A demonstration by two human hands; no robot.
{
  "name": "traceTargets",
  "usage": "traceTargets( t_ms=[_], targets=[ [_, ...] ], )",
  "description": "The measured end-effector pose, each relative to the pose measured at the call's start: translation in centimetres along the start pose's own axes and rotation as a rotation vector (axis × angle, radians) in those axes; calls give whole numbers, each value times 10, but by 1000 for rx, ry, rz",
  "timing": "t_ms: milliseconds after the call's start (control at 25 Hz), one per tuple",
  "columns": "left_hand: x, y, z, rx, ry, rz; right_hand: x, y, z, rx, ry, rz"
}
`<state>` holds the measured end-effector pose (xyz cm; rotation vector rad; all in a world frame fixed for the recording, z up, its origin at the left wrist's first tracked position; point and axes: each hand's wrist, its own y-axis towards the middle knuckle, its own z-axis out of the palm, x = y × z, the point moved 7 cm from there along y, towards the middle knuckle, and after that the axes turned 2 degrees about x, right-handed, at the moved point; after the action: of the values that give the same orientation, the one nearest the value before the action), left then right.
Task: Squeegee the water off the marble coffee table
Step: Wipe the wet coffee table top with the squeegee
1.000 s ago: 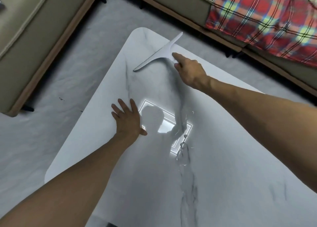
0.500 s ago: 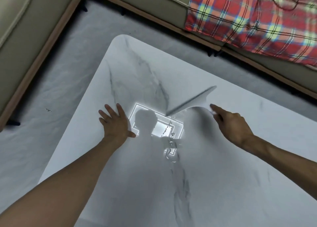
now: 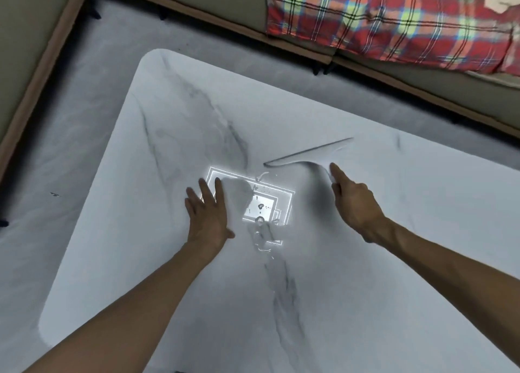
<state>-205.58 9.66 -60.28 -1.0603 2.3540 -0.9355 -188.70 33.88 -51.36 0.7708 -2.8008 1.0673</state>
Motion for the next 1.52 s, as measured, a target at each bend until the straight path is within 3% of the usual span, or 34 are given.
traceTargets(
  t_ms=[160,360,520,760,920,1200,1360,1520],
  targets=[
    [-4,7,5,21,101,-7,-36,-45,-1,41,65,46],
    [-6,6,3,6,146,2,-1,41,-51,-178,354,84],
    [-4,8,6,14,142,6,16,78,-52,-192,291,176],
    [-4,7,4,23,161,11,-17,-11,14,-110,219,146],
    [-5,4,2,27,145,15,-37,-63,35,47,76,107],
    [1,3,4,0,52,50,52,41,-40,-157,202,-12],
    [16,-11,11,-138,-21,53,99,79,-21,-136,143,-59],
    [25,-36,31,-90,10,7,78,28,24,-76,-11,-268]
  ],
)
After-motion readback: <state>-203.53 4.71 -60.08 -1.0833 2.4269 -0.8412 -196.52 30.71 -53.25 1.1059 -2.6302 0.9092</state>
